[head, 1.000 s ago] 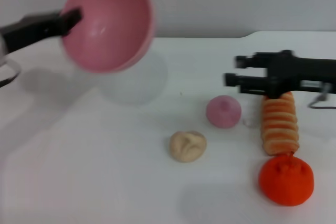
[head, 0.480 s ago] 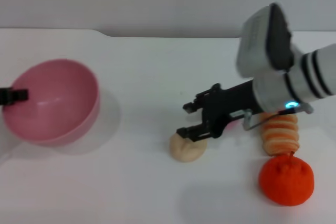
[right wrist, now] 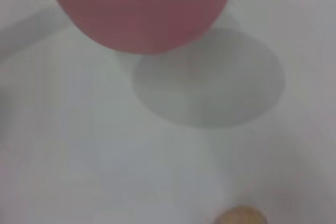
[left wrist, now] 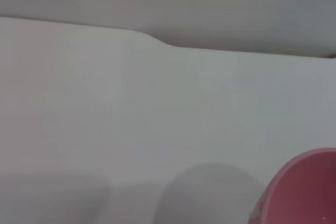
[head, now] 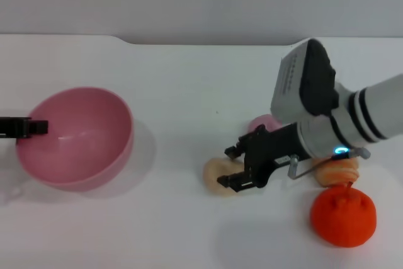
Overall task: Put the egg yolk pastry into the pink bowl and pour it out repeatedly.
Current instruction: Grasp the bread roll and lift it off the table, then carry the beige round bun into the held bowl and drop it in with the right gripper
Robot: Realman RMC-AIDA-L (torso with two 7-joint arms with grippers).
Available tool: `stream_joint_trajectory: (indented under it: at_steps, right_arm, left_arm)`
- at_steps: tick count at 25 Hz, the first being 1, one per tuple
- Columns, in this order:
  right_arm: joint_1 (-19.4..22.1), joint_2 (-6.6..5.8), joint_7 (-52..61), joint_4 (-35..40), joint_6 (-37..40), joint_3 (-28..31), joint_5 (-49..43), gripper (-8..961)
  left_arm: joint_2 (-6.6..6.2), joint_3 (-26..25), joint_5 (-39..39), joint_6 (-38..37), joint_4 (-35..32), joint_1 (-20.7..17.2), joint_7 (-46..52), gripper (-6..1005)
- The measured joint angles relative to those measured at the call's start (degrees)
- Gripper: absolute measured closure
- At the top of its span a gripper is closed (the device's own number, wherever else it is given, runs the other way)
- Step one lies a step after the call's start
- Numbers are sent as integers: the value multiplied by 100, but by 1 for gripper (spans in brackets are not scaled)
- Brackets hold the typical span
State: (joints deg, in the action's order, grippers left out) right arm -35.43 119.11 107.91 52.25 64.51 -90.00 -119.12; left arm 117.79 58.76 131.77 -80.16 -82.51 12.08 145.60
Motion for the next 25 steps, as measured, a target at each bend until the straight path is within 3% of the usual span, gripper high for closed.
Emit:
stream_joint_trajectory:
  at_steps: [7,12,19,25]
  right_arm:
    - [4,16,-5,-284,-759,-641,163,341]
    - [40,-4,8,-287,-849,-653,284,369]
    - [282,-51,-20,75,-501,-62,505,488]
    - [691,-52,-42,1278,161,797,508,568]
  left_arm:
    - [0,227,8,51,59,90,5,999]
    - [-5,402,16,117,102,142,-4,999]
    - [1,518,69,203,243,255,-31,999]
    - [-6,695,77,373,552,484,-65,999]
